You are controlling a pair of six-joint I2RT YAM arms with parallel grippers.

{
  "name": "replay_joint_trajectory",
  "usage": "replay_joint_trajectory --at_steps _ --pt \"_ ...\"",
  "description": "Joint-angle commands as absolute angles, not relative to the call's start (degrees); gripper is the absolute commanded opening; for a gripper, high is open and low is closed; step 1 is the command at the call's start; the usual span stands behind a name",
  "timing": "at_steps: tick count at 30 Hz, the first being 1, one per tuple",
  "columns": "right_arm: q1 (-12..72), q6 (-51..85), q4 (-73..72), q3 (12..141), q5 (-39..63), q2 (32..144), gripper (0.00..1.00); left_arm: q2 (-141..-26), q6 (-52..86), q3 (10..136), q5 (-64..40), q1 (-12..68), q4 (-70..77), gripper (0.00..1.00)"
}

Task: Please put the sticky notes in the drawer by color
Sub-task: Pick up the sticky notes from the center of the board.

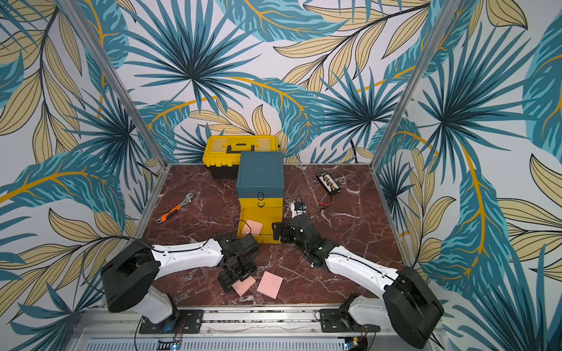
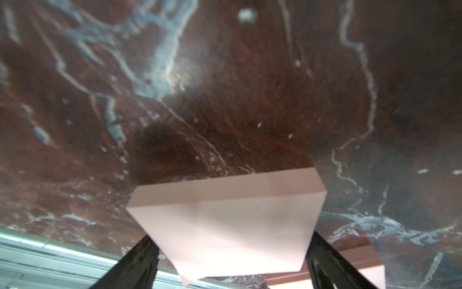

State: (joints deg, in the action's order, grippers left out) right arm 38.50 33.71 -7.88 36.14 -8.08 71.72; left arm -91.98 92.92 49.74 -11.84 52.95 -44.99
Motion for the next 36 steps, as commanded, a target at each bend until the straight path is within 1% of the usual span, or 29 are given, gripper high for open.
replay_joint_trajectory --at_steps 1,4,13,22,30,36 --pt "38.2 33.9 -9.1 34.6 -7.6 72.5 0.94 -92.8 91.5 49.0 -10.5 52.8 -43.5 0.85" --pt "38.1 33.8 -9.0 34.5 -7.5 72.4 0.94 -92.9 91.1 48.9 -10.9 52.8 -42.8 0.81" --pt "38.0 34.2 -8.8 34.4 -7.6 72.2 0.94 -92.4 90.7 48.3 -11.1 52.9 -42.8 0.79" --pt "37.9 34.8 -8.9 34.5 -7.4 72.4 0.94 -89.6 90.3 48.5 -10.0 52.9 -44.1 0.75" --pt "37.8 35.3 -8.4 34.6 -7.4 71.8 0.94 -86.3 86.6 55.1 -6.0 52.9 -51.9 0.76" --pt "37.8 35.7 -7.2 35.5 -8.0 70.6 0.94 -84.7 82.8 62.5 -0.9 53.2 -58.2 0.76"
